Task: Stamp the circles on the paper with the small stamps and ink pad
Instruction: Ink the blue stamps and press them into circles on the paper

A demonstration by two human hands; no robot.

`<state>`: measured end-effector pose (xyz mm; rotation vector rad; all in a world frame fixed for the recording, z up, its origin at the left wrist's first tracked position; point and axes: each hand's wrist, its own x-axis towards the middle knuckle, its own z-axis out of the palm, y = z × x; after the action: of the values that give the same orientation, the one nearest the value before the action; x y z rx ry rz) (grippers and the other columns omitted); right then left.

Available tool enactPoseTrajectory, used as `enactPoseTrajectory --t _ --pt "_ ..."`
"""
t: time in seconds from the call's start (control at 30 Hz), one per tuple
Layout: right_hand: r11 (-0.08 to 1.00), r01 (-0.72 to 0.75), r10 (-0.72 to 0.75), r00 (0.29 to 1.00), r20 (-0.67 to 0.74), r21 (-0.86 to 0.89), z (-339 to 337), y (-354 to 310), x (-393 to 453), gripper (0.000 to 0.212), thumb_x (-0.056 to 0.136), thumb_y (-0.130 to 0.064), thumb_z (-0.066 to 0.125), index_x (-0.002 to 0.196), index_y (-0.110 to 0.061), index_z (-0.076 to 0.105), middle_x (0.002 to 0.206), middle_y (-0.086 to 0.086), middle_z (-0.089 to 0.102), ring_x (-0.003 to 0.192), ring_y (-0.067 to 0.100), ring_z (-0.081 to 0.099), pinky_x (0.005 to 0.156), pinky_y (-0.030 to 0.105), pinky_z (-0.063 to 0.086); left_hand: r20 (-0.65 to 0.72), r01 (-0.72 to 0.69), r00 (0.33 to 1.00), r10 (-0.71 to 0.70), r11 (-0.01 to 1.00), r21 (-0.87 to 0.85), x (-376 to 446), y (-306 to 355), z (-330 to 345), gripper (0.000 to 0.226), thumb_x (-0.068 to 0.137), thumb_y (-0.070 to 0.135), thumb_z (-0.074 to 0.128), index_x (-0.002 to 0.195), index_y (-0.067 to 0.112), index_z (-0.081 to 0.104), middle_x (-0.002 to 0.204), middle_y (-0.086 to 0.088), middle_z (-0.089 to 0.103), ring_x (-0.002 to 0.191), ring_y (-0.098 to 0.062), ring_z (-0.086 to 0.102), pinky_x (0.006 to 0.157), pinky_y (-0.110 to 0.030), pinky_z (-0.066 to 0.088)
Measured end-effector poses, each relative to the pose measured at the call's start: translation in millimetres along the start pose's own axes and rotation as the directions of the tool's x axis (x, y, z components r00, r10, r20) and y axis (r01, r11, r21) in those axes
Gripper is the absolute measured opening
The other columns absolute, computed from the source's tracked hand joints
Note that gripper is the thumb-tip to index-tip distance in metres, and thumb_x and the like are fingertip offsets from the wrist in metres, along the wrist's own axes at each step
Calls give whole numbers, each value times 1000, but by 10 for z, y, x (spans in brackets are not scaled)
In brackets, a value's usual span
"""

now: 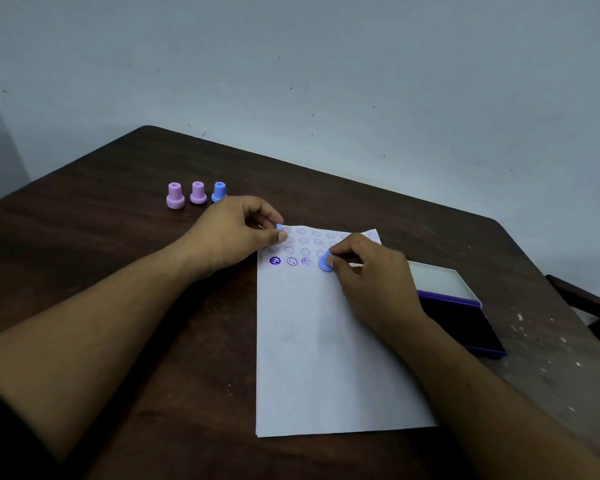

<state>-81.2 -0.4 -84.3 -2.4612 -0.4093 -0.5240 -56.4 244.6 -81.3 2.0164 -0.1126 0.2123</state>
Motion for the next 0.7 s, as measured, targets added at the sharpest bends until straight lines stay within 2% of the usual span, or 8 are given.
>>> enactPoseTrajectory --t 0.17,0.33,0.43,0.5,0.57,0.63,0.7 --pt "999 -39 40 998 48 -28 -8 22 72 4 91 -24 75 90 -28 75 93 -24 77 88 2 72 85 32 57 6 7 1000 -7 1000 4 -10 16 2 17 81 25 88 95 25 78 90 8 79 83 -3 73 70 -3 49" --pt "995 -19 34 986 162 -95 -89 14 230 5 88 -23 79 84 -23 76 78 -25 71 76 6 68 71 20 49 3 13 1000 -13 1000 -2 -29 23 1 17 81 25 88 95 25 78 90 8 79 83 -2 72 67 -1 46" --pt "996 -8 28 976 218 -91 -144 -10 295 7 87 -24 82 82 -22 78 86 -16 77 79 6 70 71 21 53 2 12 1000 -12 1000 -3 -26 24 5 16 81 24 88 95 24 78 90 8 79 79 1 72 67 -1 46" --pt "996 -4 24 975 223 -87 -158 -6 302 7 87 -23 82 82 -22 78 87 -14 78 81 6 70 71 16 50 0 8 1000 -8 1000 2 -20 25 9 17 81 24 88 95 24 78 90 8 79 78 3 72 68 -1 46" --pt "998 -9 23 979 204 -65 -150 6 283 7 87 -21 82 81 -21 78 83 -17 76 80 3 69 66 6 44 -2 8 1000 -8 1000 7 -18 21 7 17 81 24 88 95 24 78 90 8 79 79 2 72 69 -1 47" --pt "999 -12 20 983 184 -43 -141 11 252 7 88 -18 81 81 -20 78 76 -25 70 83 -7 65 67 4 43 2 6 1000 -6 1000 5 -22 23 9 17 81 24 88 95 24 78 90 8 79 78 3 72 68 -1 47" --pt "999 -12 19 983 181 -43 -129 2 232 9 88 -17 80 81 -21 78 69 -30 66 83 -12 62 75 7 46 6 2 1000 -2 1000 7 -27 23 9 17 81 24 88 96 24 78 89 8 79 76 5 71 67 -1 46"
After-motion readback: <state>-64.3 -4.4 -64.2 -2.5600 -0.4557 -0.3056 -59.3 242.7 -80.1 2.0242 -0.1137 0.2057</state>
